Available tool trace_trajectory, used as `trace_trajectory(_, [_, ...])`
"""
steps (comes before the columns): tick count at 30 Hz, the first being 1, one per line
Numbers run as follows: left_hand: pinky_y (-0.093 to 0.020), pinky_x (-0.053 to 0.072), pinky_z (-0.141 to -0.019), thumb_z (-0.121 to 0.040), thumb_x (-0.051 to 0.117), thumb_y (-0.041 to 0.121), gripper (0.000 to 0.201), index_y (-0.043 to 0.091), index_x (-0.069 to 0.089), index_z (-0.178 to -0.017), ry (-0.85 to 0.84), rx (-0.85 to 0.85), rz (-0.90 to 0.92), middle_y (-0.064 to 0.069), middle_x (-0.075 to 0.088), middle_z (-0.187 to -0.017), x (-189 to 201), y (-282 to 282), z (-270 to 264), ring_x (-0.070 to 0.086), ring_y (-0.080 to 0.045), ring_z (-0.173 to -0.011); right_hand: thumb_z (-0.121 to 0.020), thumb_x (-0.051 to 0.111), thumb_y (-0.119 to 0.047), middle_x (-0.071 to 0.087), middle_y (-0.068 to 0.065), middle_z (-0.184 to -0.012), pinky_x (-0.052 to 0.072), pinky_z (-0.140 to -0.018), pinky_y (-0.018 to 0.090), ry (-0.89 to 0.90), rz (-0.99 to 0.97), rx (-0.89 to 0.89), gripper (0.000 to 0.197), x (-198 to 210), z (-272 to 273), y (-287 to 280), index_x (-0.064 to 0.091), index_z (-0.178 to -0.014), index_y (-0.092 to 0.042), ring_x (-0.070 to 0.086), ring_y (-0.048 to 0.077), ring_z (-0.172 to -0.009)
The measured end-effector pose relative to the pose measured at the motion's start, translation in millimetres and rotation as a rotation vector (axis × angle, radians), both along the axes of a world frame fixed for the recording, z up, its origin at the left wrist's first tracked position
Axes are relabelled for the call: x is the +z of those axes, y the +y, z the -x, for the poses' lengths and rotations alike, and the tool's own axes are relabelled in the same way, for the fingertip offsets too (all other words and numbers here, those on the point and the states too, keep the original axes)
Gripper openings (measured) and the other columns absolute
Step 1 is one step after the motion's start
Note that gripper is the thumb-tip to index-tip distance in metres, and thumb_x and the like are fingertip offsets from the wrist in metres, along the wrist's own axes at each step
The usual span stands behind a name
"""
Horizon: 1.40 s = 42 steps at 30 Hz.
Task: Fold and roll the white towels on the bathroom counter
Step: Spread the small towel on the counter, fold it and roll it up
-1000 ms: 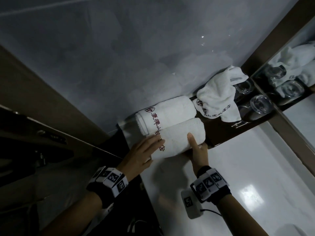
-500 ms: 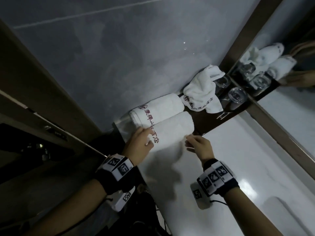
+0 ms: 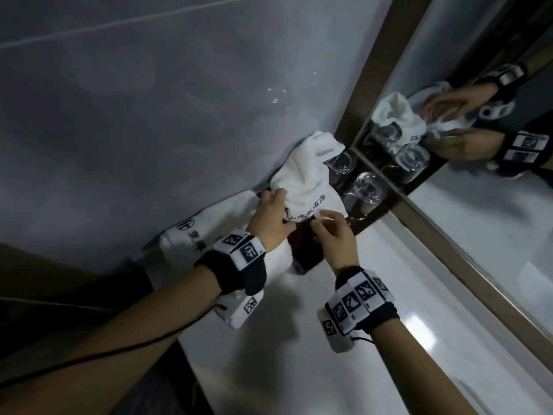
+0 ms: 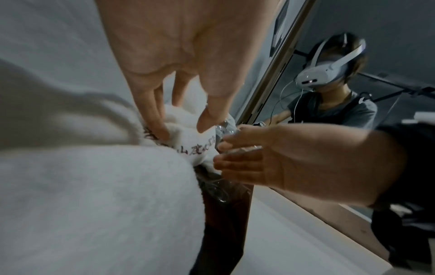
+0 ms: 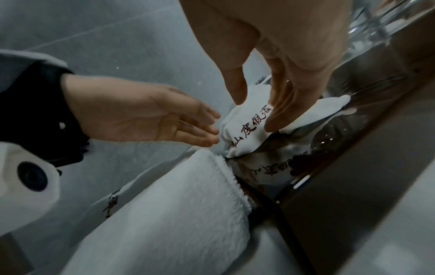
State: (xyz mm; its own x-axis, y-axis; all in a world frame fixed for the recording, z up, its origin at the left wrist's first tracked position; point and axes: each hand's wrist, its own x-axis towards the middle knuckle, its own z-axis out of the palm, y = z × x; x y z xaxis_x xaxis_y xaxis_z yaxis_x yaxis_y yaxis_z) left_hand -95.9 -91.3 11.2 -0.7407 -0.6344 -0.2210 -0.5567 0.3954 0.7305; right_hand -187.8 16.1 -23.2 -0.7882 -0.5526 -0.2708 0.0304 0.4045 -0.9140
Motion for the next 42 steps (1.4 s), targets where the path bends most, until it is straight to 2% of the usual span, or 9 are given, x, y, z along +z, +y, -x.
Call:
trace_trajectory(6, [-0.035,0.041,-0.103,-0.08,0.065,0.015,0.084,0.014,0.012,-0.145,-0.071,0.131,-0.003,-0.019,0.016,-0.143,-20,-3,38,0.042,-0.033,-0.124,-0.083,0.066,-0.038,0.06,0.004,-0.106,0.045,-0.088,0.026,-0.054,-0.016,-0.012,0.057,-8,20,-37,0.04,-0.13,-0.018,0.058,0.016,-0.098])
trace_trajectory(9, [-0.027,0.039,-0.101,-0.078,0.065,0.004,0.069,0.009,0.03,-0.137,0.005,0.216,-0.036,-0.019,0.027,-0.136,-27,-9,42,0.042,-0.031,-0.122,-0.08,0.067,-0.043,0.058,-0.009,-0.094,0.043,-0.078,0.019,-0.155,0.048,-0.034,0.052,-13,24,-41,0.042,-0.123,-0.024,0.057,0.001,-0.087])
trace_trajectory(17, [-0.025,0.046,-0.071,-0.07,0.061,-0.013,0.023,-0.002,0.063,-0.09,0.406,0.074,0.015,-0.014,0.058,-0.091,3,-9,24,0.059,-0.028,-0.083,-0.081,0.056,-0.05,0.064,0.011,-0.116,0.056,-0.078,0.033,-0.529,0.364,-0.031,0.053,0,29,-28,0.053,-0.122,-0.016,0.065,0.022,-0.103])
trace_trajectory(21, [-0.014,0.038,-0.072,-0.067,0.053,-0.019,0.027,-0.005,0.064,-0.087,0.463,-0.15,0.014,-0.017,0.057,-0.092,18,16,4,0.055,-0.023,-0.081,-0.085,0.049,-0.047,0.06,0.023,-0.125,0.046,-0.1,0.047,-0.744,0.474,0.117,0.063,22,36,-13,0.052,-0.127,-0.001,0.057,0.034,-0.116])
trace_trajectory(27, [-0.026,0.044,-0.09,-0.072,0.064,-0.007,0.034,0.001,0.059,-0.105,0.389,-0.265,0.005,-0.015,0.048,-0.109,23,52,-45,0.048,-0.023,-0.101,-0.09,0.043,-0.01,0.06,0.025,-0.112,0.045,-0.093,0.045,-0.658,0.466,0.122,0.038,39,14,15,0.051,-0.123,0.007,0.061,0.032,-0.102])
trace_trajectory(31, [-0.003,0.037,-0.081,-0.08,0.068,0.014,0.028,0.01,0.056,-0.105,0.409,-0.045,-0.063,-0.002,0.046,-0.105,23,72,-84,0.051,-0.008,-0.098,-0.079,0.05,-0.007,0.066,0.018,-0.106,0.049,-0.09,0.04,-0.634,0.543,0.246,0.039,50,-9,40,0.059,-0.115,0.002,0.062,0.031,-0.103])
trace_trajectory(35, [-0.01,0.046,-0.081,-0.075,0.072,0.031,0.032,0.019,0.048,-0.094,0.411,0.13,-0.058,0.01,0.037,-0.103,19,89,-117,0.05,-0.005,-0.097,-0.07,0.06,0.0,0.069,0.017,-0.097,0.054,-0.079,0.034,-0.523,0.538,0.419,0.04,58,-35,59,0.059,-0.11,0.001,0.064,0.031,-0.092])
trace_trajectory(39, [-0.012,0.049,-0.072,-0.052,0.075,0.051,0.061,0.043,0.033,-0.095,0.538,0.266,-0.419,0.016,0.041,-0.111,21,97,-151,0.053,0.001,-0.099,-0.065,0.064,-0.001,0.07,0.013,-0.102,0.055,-0.079,0.032,-0.436,0.457,0.623,0.05,61,-65,76,0.057,-0.114,-0.003,0.066,0.027,-0.097])
trace_trajectory(42, [-0.013,0.05,-0.071,-0.056,0.074,0.037,0.057,0.049,0.04,-0.1,0.603,0.284,-0.569,0.022,0.05,-0.107,10,104,-176,0.055,-0.003,-0.099,-0.066,0.07,-0.003,0.068,0.01,-0.112,0.053,-0.084,0.03,-0.437,0.342,0.809,0.056,58,-88,92,0.057,-0.119,-0.018,0.064,0.023,-0.106])
